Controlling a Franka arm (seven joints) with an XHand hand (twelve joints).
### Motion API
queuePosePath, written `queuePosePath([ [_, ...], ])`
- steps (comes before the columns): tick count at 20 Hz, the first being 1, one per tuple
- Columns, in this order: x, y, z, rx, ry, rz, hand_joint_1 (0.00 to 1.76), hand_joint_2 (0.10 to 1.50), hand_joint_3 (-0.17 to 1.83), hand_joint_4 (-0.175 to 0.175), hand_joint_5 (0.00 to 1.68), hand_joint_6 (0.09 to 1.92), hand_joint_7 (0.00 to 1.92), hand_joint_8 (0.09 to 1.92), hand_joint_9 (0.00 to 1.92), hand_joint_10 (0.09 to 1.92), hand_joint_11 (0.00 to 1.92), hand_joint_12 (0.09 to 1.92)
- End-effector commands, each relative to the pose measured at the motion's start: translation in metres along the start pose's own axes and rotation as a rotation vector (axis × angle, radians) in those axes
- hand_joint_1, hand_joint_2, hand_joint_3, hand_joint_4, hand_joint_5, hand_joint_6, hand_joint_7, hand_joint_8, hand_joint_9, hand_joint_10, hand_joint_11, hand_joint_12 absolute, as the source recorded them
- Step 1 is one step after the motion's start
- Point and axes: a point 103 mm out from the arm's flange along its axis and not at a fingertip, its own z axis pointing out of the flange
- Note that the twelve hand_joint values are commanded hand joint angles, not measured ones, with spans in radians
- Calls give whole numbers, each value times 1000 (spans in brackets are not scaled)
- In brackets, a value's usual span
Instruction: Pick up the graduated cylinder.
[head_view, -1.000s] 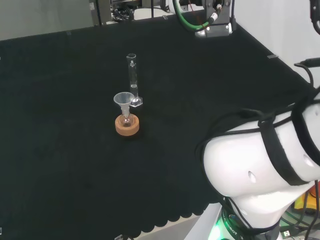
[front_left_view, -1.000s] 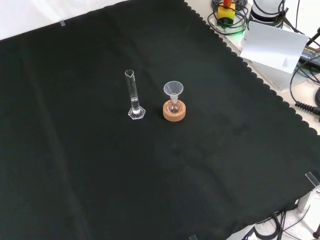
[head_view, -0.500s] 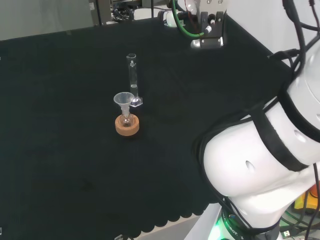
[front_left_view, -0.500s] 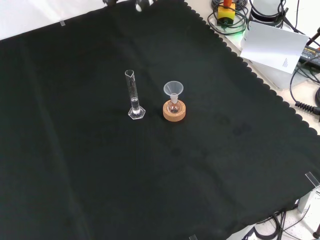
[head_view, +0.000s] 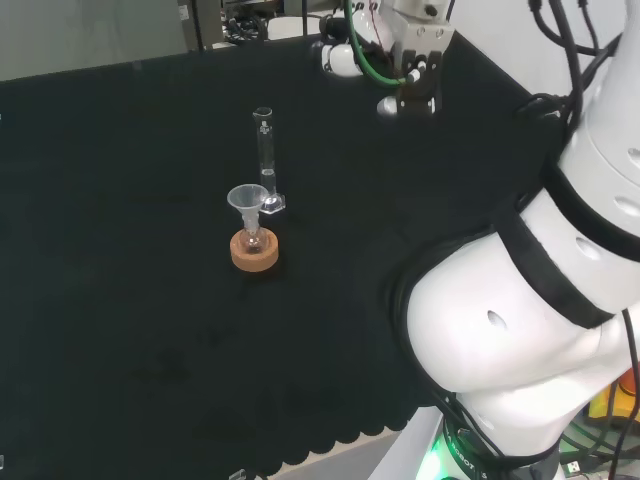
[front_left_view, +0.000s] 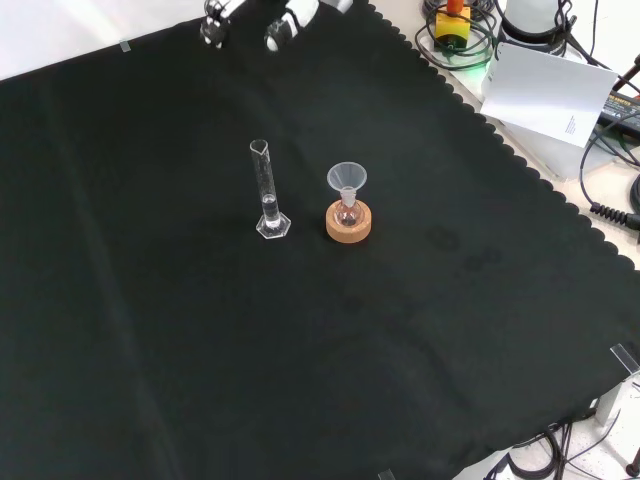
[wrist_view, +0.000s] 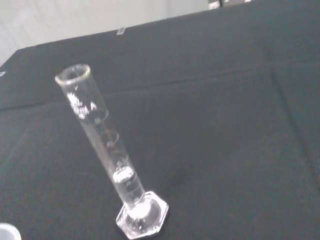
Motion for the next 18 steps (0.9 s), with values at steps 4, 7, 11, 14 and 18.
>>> queuePosePath([
  [4,-20,7,74,39,114,-72,312,1228,2,-48,399,87,239,690,529,658,328,1356],
  [7,-20,6,84,49,143,-93,348,1218,-3,-48,398,87,239,688,531,655,327,1357],
  [11,-16,8,96,56,190,-110,449,1176,-23,-48,402,87,257,691,547,653,328,1359],
  [14,-13,10,105,68,201,-124,524,1145,-40,-47,409,87,271,691,558,648,332,1358],
  [18,-9,14,114,90,201,-132,551,1133,-47,-46,420,87,280,690,568,643,338,1357],
])
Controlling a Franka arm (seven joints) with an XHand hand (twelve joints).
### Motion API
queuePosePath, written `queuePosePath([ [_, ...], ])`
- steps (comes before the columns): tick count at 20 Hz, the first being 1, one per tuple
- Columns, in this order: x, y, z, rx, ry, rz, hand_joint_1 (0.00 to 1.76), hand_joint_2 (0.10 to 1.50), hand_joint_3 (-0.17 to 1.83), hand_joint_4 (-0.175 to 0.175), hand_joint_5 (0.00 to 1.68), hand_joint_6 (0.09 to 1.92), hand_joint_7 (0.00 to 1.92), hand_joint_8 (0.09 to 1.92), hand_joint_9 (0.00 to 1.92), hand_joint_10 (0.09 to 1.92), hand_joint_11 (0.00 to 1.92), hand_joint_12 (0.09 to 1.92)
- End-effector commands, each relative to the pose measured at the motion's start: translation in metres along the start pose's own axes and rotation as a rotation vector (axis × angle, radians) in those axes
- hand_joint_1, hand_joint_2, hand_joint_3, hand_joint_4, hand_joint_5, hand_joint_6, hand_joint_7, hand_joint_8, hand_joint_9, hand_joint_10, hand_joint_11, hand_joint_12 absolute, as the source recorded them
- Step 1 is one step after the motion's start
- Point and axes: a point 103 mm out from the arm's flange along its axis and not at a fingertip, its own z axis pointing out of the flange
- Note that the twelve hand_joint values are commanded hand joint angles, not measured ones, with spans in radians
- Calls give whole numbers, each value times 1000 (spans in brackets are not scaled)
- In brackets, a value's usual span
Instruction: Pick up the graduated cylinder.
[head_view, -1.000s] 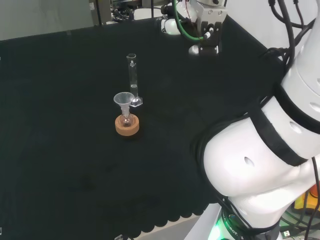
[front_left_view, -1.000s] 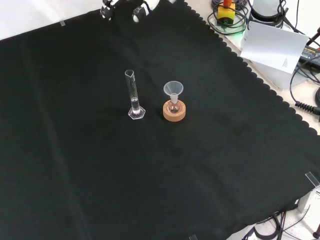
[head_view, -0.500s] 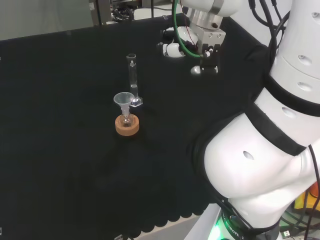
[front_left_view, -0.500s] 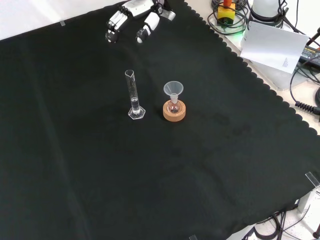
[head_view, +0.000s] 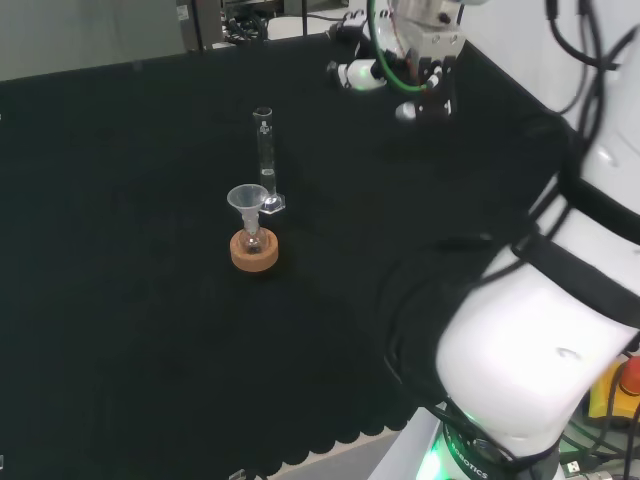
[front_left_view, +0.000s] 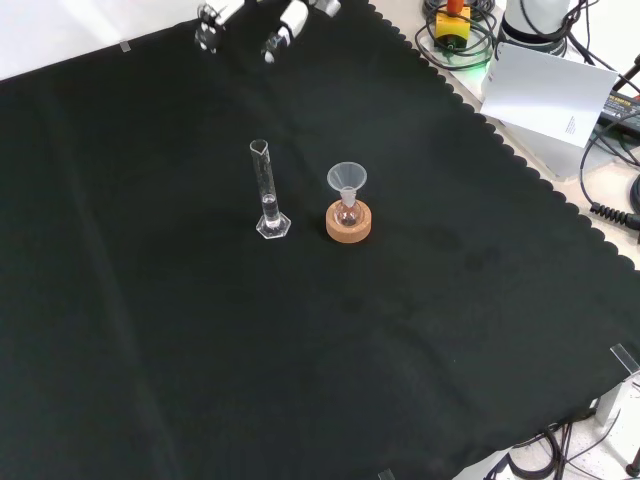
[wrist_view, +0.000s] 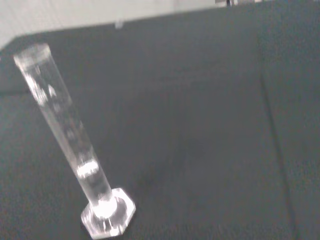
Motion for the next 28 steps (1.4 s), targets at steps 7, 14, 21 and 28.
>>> queuePosePath([
  [7,28,6,128,124,263,-82,567,1127,-55,-46,429,87,286,684,576,631,344,1352],
  [14,28,5,137,112,382,-76,718,1061,-97,-46,478,87,303,684,602,625,353,1348],
  [21,32,8,146,120,450,-117,799,1030,-164,-40,478,87,337,675,638,592,383,1329],
  [28,38,14,160,118,508,-128,842,1010,-175,-32,432,87,329,663,624,581,393,1328],
])
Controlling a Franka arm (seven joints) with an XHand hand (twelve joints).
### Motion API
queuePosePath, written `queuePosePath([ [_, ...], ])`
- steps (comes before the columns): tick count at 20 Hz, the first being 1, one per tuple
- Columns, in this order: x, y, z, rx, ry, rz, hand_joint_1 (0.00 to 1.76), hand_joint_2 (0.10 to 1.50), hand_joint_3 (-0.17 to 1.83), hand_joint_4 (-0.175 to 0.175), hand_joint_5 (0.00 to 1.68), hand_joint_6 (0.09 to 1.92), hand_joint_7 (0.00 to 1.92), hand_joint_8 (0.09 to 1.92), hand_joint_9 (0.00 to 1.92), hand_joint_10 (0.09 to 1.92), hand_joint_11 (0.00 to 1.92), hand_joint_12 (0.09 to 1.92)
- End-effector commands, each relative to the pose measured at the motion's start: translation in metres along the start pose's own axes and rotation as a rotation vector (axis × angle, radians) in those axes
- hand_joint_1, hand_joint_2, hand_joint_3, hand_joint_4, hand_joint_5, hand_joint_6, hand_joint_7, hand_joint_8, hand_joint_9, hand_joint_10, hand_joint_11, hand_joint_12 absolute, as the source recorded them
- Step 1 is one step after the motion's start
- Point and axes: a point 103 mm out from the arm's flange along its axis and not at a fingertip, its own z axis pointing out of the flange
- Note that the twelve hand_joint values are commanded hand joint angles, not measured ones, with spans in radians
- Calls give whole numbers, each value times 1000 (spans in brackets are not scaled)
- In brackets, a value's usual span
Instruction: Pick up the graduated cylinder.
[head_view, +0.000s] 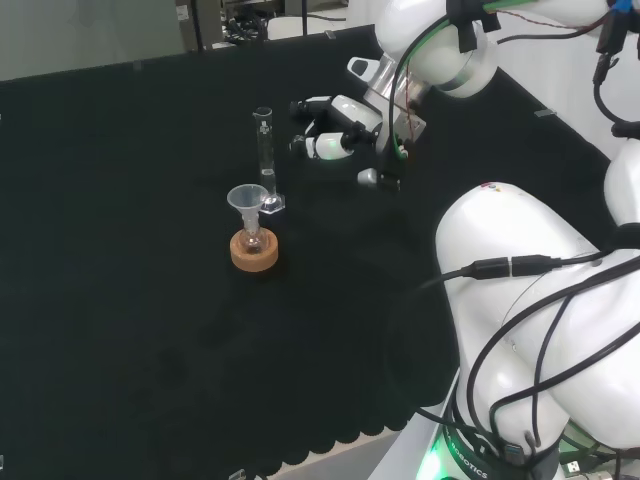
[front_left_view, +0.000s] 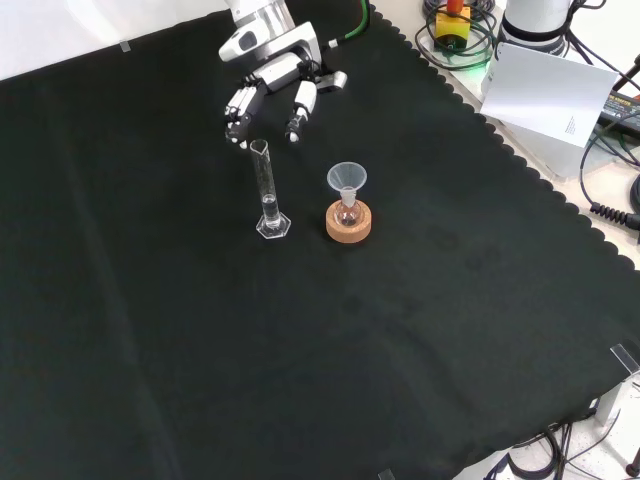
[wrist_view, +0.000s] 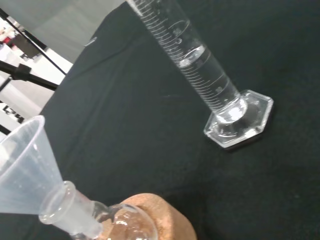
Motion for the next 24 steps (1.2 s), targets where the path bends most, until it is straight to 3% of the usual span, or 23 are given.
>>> queuePosePath([
  [1,-4,8,16,1,70,-26,846,1006,-175,-31,429,87,343,666,624,581,394,1327],
  [8,-8,19,32,-9,149,-32,864,999,-175,-23,417,87,440,649,638,576,396,1322],
  [14,-6,26,42,-1,156,-56,870,997,-175,-15,397,87,487,653,632,570,380,1321],
  [24,-9,32,56,-26,225,-75,915,988,-175,-7,407,87,490,633,627,567,375,1325],
])
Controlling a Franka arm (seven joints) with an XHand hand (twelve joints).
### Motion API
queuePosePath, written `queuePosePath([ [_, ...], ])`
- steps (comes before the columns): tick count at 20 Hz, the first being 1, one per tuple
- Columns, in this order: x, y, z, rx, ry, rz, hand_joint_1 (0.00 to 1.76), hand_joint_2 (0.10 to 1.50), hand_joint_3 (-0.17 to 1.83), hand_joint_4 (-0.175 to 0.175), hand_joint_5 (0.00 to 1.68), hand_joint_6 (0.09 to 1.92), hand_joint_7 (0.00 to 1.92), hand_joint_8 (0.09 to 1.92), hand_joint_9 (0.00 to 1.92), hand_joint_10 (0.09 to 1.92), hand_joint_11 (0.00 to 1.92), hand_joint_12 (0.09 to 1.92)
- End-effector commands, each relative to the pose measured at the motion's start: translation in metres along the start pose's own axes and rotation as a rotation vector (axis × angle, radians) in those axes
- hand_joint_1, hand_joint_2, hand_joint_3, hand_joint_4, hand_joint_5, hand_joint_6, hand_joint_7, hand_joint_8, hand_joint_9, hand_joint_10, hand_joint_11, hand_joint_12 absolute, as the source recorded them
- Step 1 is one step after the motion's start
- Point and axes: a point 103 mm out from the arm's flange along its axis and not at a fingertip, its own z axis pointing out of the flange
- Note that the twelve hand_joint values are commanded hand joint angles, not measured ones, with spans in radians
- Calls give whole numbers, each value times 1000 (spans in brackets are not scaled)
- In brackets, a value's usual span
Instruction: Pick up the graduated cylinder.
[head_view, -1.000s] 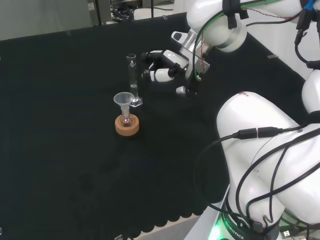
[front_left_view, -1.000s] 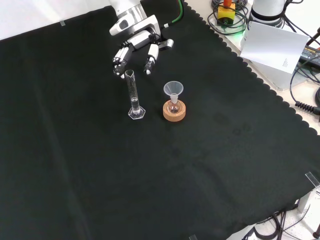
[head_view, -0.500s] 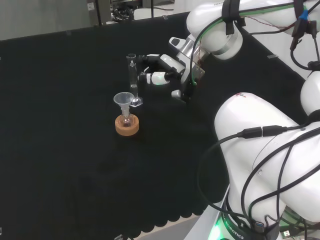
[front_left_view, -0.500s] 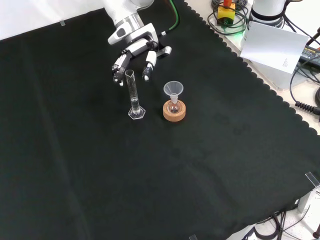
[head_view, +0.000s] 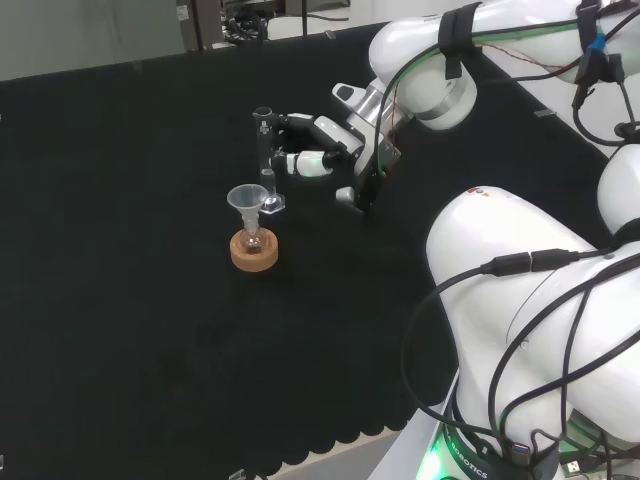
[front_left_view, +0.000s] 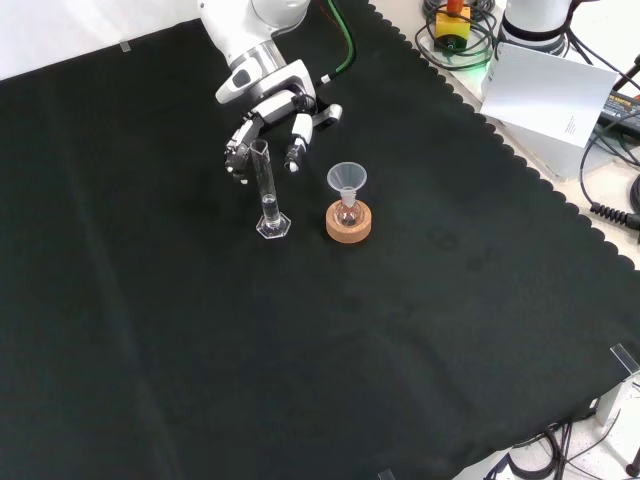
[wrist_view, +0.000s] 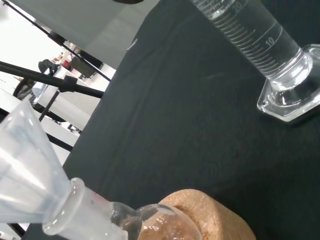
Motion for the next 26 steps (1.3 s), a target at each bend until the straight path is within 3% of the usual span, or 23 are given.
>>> queuePosePath([
  [1,-3,4,6,-19,31,-17,918,988,-175,-7,408,87,485,630,626,567,375,1325],
  [26,1,18,29,-64,160,-92,986,984,-175,4,442,87,418,610,641,557,431,1297],
])
